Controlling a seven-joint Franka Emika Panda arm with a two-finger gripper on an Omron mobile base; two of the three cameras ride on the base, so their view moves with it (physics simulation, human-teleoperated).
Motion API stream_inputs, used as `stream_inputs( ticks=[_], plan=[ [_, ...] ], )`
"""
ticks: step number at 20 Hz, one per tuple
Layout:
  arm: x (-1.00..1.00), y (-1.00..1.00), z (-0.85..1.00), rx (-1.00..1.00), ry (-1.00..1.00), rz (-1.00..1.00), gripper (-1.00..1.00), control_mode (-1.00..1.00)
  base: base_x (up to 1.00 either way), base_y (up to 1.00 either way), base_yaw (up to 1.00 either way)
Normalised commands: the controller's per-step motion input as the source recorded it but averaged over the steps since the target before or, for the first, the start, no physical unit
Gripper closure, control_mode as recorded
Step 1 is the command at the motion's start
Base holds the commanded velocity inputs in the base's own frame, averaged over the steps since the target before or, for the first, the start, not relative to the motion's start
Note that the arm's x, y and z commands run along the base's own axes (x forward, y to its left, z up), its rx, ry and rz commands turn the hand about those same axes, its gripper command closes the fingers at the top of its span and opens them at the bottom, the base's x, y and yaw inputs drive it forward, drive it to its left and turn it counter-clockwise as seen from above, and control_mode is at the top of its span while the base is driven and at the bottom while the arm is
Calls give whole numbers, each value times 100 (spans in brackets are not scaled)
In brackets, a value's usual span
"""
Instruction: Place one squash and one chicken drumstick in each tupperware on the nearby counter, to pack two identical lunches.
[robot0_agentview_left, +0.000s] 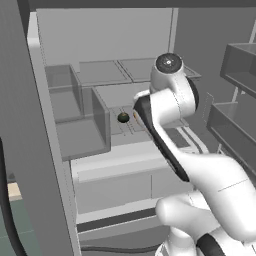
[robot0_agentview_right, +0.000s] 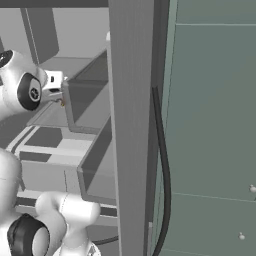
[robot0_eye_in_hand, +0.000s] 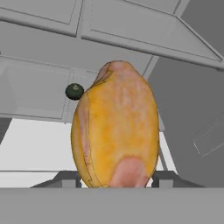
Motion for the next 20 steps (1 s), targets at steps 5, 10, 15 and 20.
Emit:
stream_inputs(
  ticks=[5, 10, 15, 20],
  plan=[
    [-100, 0, 0, 0, 0, 1, 100, -100, 0, 0, 0],
    [-100, 0, 0, 0, 0, 2, 100, -100, 0, 0, 0],
    [-80, 0, -13, 0, 1, 0, 100, 100, -20, 0, 0],
    [0, 0, 0, 0, 0, 0, 100, 100, -100, 0, 0]
  ],
)
